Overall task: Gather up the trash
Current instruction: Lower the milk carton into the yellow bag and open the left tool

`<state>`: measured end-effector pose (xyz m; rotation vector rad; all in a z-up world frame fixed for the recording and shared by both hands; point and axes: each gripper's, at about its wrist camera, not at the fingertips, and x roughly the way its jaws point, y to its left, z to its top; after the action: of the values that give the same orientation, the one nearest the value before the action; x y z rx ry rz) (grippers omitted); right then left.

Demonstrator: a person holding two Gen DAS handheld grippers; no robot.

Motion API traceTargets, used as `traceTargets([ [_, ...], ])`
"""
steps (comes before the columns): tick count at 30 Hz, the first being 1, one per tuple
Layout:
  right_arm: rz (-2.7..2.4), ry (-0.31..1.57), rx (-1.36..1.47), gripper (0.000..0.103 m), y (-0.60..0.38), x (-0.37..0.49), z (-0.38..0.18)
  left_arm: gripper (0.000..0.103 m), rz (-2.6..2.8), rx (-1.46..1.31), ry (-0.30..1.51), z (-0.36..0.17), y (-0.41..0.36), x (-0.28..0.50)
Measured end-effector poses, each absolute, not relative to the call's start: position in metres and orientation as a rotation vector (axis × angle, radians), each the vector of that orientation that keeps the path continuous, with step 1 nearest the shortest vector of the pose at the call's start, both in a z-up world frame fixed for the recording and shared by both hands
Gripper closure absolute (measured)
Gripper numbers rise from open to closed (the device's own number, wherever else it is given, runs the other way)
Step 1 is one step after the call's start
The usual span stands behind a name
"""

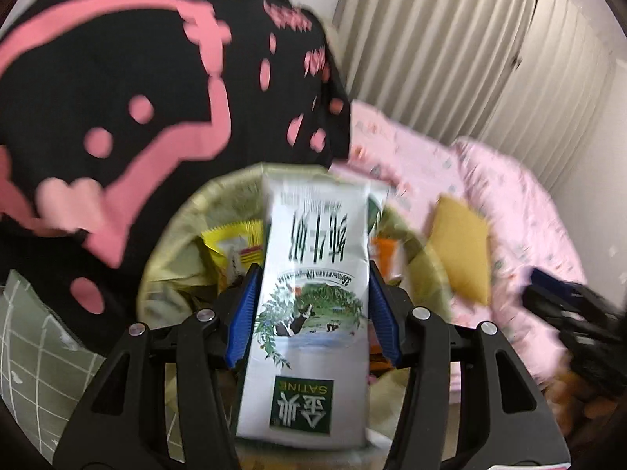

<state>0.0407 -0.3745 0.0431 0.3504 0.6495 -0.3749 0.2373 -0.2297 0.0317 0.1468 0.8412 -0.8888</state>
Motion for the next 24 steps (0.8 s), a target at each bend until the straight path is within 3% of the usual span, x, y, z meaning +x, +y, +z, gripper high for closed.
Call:
traceTargets([
  [6, -0.411, 0.645, 0.404, 0.06, -0.398, 0.015, 0.021, 0.055, -0.727, 0.238, 0.93, -0.003, -0.256, 0.252],
  [10, -0.336, 0.647, 0.406, 0.06, -0.4, 0.012, 0.017, 0.054, -0.749, 0.143, 0.94, 0.009, -0.248, 0.251],
  [14, -0.258, 0.641, 0.381, 0.06, -0.4, 0.014, 0.017, 0.039, -0.749, 0.013, 0.902, 0.037, -0.219, 0.229],
  [24, 0.003, 0.603, 0.285, 0.06, -0.355, 0.022, 0.024, 0.026, -0.478, -0.104, 0.733, 0.07, -0.125, 0.118],
])
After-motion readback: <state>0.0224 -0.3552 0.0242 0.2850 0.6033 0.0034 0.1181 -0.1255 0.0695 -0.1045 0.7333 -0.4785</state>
